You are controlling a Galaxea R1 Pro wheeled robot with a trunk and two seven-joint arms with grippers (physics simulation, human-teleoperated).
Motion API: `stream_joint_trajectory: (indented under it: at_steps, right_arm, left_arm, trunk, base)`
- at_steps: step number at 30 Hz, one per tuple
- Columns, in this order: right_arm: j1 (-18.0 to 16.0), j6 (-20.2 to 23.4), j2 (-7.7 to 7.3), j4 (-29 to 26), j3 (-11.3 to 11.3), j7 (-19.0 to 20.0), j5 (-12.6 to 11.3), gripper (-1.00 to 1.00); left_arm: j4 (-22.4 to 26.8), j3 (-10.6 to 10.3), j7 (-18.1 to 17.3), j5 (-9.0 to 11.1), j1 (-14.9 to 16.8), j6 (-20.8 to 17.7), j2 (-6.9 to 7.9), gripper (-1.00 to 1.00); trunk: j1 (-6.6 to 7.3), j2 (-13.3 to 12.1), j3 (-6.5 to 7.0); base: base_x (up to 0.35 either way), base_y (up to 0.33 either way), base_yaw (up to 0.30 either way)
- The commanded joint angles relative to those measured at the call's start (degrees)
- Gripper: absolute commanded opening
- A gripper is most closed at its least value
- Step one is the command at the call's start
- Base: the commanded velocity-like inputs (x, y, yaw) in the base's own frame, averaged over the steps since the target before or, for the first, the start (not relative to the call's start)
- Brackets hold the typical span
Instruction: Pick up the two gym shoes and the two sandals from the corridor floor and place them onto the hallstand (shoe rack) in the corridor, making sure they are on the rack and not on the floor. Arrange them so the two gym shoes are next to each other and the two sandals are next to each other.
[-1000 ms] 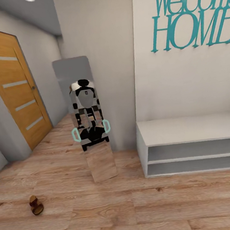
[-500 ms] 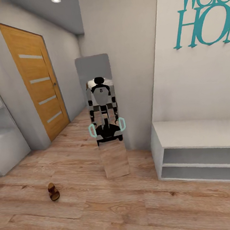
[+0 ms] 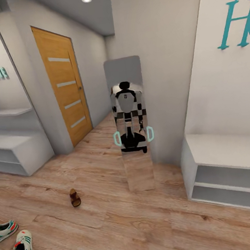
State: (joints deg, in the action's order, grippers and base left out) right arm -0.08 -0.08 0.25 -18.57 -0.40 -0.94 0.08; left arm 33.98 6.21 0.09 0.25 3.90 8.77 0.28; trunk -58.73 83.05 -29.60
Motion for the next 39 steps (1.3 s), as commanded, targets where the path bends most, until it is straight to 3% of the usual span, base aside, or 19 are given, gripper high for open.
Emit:
stream_joint_trajectory:
  at_steps: [1,29,39]
  right_arm:
    - [0.0,-0.01,0.01,-0.02,-0.04,-0.1,0.0,1.0]
    - [0.0,-0.01,0.01,0.02,0.03,-0.11,0.09,1.0]
    - [0.0,-0.01,0.01,0.02,0.03,-0.11,0.09,1.0]
  left_arm:
    - [0.33,0.1,0.04,0.08,0.08,0.19,-0.01,1.0]
    - [-1.11,0.3,0.08,0.27,0.06,0.19,-0.01,1.0]
    - [-1.11,0.24,0.08,0.27,0.06,0.19,-0.01,1.0]
  trunk:
    - [0.0,0.03,-0.06]
    - [0.0,0.03,-0.06]
    - [0.0,0.03,-0.06]
  base:
    - [0.0,0.0,0.294]
    - [0.002,0.0,0.294]
    - [0.247,0.041,0.293]
